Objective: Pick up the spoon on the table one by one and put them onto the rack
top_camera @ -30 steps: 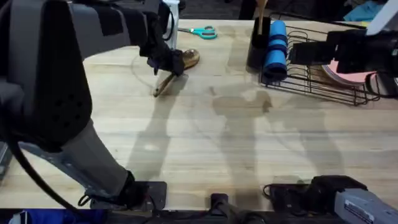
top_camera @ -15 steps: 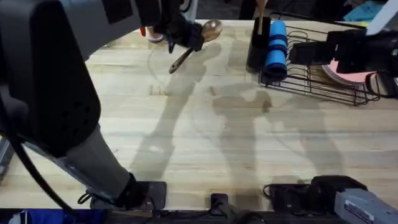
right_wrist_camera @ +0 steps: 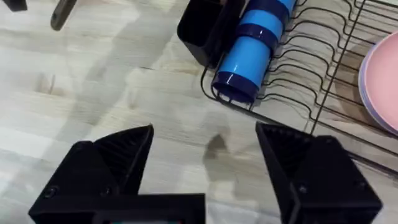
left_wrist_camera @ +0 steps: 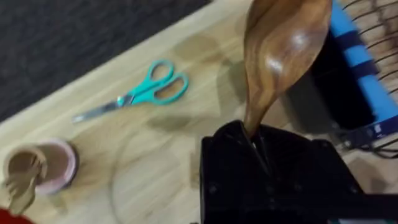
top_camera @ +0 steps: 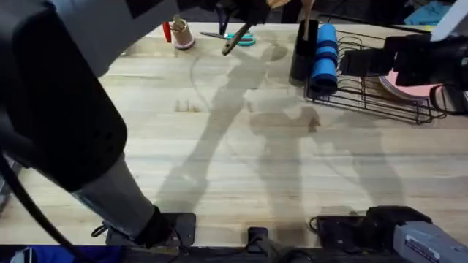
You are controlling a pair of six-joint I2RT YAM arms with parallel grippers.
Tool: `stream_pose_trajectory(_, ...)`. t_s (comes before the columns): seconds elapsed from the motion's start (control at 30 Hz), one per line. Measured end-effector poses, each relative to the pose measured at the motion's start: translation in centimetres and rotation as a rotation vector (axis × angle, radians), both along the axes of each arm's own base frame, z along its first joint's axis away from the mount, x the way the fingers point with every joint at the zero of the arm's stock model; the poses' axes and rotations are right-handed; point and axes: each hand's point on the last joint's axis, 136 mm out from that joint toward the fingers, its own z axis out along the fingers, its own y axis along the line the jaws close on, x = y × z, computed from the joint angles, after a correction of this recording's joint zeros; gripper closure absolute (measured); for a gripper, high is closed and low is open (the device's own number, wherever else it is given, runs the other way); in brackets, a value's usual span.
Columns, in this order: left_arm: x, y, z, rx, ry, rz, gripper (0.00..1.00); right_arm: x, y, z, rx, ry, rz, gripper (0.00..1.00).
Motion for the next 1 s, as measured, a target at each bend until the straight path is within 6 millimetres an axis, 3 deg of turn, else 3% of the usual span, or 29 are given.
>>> stream_pose_trajectory(0.17,-0.4,-2.7,1.6,-0.028,-0.057,-0.051,0.958,0.0,0.0,0.0,0.0,0.0,0.0,0.009)
stream_pose_trajectory(0.4,-1.4,-5.3,2.2,-0.042,-0.081,-0.1,0.958,0.0,0.0,0.0,0.0,0.0,0.0,0.009)
stream_pose_trajectory(1.0,-1.2,-6.1,3.1,-0.114,-0.086,-0.077,0.956,0.0,0.0,0.0,0.0,0.0,0.0,0.009)
